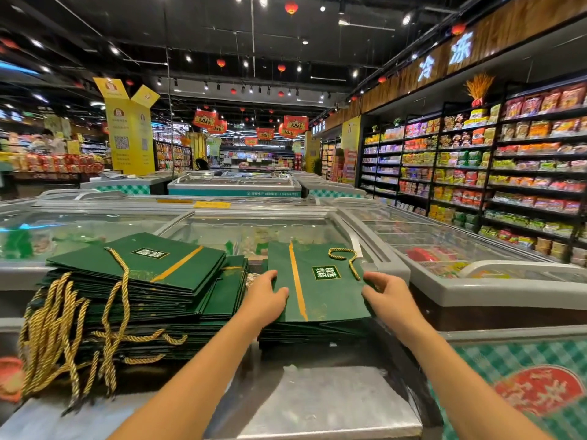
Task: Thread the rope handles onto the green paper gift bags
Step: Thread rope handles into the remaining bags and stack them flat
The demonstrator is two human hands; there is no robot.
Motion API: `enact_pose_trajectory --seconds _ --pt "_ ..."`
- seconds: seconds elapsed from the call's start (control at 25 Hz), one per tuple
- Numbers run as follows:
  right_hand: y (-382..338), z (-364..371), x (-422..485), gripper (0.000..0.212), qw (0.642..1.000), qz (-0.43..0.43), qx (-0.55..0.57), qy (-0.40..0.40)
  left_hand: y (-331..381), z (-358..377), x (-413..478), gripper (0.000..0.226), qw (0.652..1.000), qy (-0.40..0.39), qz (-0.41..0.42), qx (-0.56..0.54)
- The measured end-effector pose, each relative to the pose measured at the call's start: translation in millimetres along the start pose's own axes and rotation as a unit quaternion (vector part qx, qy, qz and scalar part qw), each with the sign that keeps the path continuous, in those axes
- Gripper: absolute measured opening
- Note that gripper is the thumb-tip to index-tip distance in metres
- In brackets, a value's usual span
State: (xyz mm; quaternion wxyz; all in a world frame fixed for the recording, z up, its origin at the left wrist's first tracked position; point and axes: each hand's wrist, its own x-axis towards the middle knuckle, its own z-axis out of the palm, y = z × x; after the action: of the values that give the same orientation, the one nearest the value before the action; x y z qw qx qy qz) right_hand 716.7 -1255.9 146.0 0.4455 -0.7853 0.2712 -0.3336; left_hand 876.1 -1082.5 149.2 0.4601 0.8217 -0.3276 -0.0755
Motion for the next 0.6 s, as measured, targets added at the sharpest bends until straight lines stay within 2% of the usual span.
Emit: enact_pose_trajectory --seconds 0.08,0.24,0.44,0.6 --pt "10 12 4 0.039 0.996 -0.023 -0.084 -0.012 -9 11 6 0.057 1.0 0.006 -0.019 -0.008" --pt "23 27 9 0.038 0.979 -0.04 -0.196 -0.046 -33 27 11 0.051 0.999 0.023 -0.029 0.024" --pt "39 30 18 0.028 0.97 -0.05 -0.227 -0.073 -43 26 18 0.048 0.996 0.022 -0.012 0.081" --pt "32 28 31 0.053 0.962 -0.093 -0.256 -0.021 -26 16 16 0.051 0.988 0.049 0.062 0.13"
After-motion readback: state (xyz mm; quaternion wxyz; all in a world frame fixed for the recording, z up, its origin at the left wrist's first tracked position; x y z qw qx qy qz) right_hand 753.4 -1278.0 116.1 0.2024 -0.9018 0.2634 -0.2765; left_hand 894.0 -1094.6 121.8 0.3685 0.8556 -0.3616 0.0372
